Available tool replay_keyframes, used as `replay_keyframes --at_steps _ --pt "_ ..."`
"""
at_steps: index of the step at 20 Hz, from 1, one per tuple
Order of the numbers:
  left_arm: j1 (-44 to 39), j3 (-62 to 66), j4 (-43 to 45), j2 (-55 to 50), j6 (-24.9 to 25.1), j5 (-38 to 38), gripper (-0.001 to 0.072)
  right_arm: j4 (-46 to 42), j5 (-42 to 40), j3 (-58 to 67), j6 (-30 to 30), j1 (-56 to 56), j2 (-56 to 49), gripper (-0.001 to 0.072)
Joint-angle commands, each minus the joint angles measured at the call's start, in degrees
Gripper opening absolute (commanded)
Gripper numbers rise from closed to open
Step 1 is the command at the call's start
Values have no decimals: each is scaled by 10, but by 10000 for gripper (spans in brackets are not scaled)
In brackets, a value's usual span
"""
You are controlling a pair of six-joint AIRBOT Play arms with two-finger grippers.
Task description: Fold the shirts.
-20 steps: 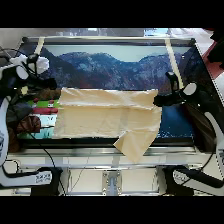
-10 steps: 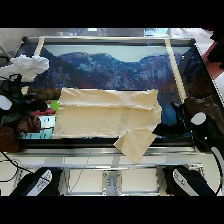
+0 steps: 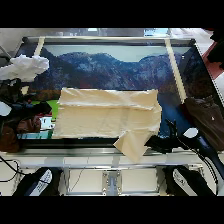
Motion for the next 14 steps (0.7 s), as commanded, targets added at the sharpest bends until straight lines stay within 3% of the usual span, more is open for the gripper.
replay_keyframes --at_steps 1,6,7,8,10,13,14 --pt "0 -1 -9 1 0 -1 645 47 -58 -42 0 0 1 552" --pt "0 -1 -17 1 0 0 645 85 -92 -69 -3 0 1 530" --pt "0 -1 -19 1 0 0 645 96 -98 -69 -3 0 1 491" --pt "0 -1 -19 1 0 0 645 108 -104 -69 -10 0 0 419" --pt "0 -1 -19 1 0 0 645 129 -125 -69 -20 10 1 357" --pt "0 -1 -19 1 9 0 645 147 -151 -69 -20 47 1 31" --pt "0 -1 -17 1 13 4 645 153 -150 -68 -20 54 1 31"
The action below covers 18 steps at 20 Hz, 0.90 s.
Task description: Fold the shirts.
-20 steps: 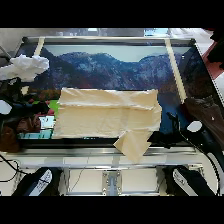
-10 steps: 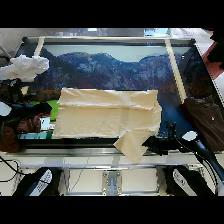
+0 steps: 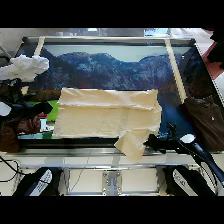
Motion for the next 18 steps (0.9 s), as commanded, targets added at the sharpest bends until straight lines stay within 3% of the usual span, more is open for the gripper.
replay_keyframes --at_steps 1,5,8,12,18 --pt "0 0 14 0 9 13 645 38 -7 0 -3 26 1 31" --pt "6 -4 142 1 -103 -5 639 53 12 0 -25 26 1 31" --pt "69 -66 174 21 -132 -46 637 61 9 0 -40 26 1 31" --pt "174 -192 48 38 -117 -53 637 101 9 0 -81 26 1 31" --pt "211 -293 -187 9 -93 50 636 138 12 0 -119 26 1 32"
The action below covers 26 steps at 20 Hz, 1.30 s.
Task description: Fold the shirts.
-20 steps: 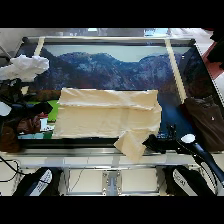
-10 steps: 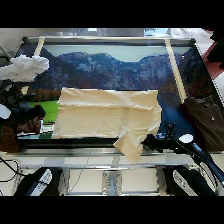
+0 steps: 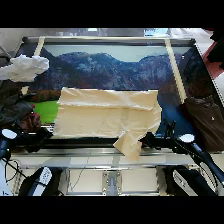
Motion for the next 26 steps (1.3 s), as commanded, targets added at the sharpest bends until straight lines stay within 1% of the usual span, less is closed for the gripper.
replay_keyframes --at_steps 1,2,3,7,8,9,11,12,15,18,21,22,24,25,26 --pt "16 -39 -153 -16 32 56 636 18 6 0 -20 1 0 31" --pt "16 -39 -166 -17 34 68 625 18 8 0 -22 1 0 32" --pt "16 -39 -166 -18 34 77 574 18 8 0 -22 1 0 31" --pt "16 -39 -170 -47 34 82 572 20 7 0 -22 1 0 31" --pt "16 -39 -173 -58 35 80 493 21 7 0 -22 1 0 31" --pt "16 -39 -183 -66 43 79 325 23 7 0 -22 1 0 31" --pt "16 -37 -224 -68 73 73 36 31 10 0 -22 1 1 31" --pt "16 -31 -252 -68 93 66 8 33 15 0 -22 0 2 30" --pt "16 17 -327 -62 143 26 8 12 61 28 -12 0 29 28" --pt "16 96 -330 -50 150 2 8 -53 94 93 65 0 77 28" --pt "16 166 -330 -45 153 -7 7 -184 124 174 152 0 115 27" --pt "14 184 -331 -45 161 -10 6 -218 131 201 171 0 120 27" --pt "-8 212 -327 -45 183 -15 5 -240 114 245 179 0 118 27" --pt "-31 222 -323 -45 187 -5 5 -242 96 264 178 0 113 26" --pt "-61 232 -312 -45 189 26 4 -243 77 285 178 0 102 26"
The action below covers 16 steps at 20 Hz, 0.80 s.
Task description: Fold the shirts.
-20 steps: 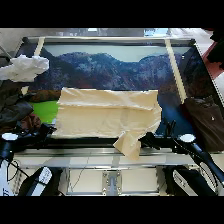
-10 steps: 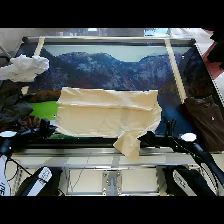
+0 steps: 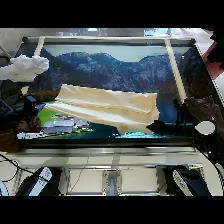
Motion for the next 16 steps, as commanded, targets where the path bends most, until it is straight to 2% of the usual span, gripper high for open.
replay_keyframes --at_steps 1,4,7,10,13,16 --pt "-75 49 30 1 19 74 4 -51 -45 80 25 0 -20 26" --pt "-166 103 125 -35 -26 176 3 -61 -83 147 4 0 -92 26" --pt "-230 189 249 -139 -93 183 4 -68 -133 207 -19 0 -181 26" --pt "-251 264 349 -254 -177 177 3 -89 -181 257 -19 0 -276 26" --pt "-254 301 360 -336 -187 176 4 -86 -223 283 -19 1 -369 26" --pt "-265 309 360 -382 -186 207 4 -78 -260 286 -19 2 -447 27"
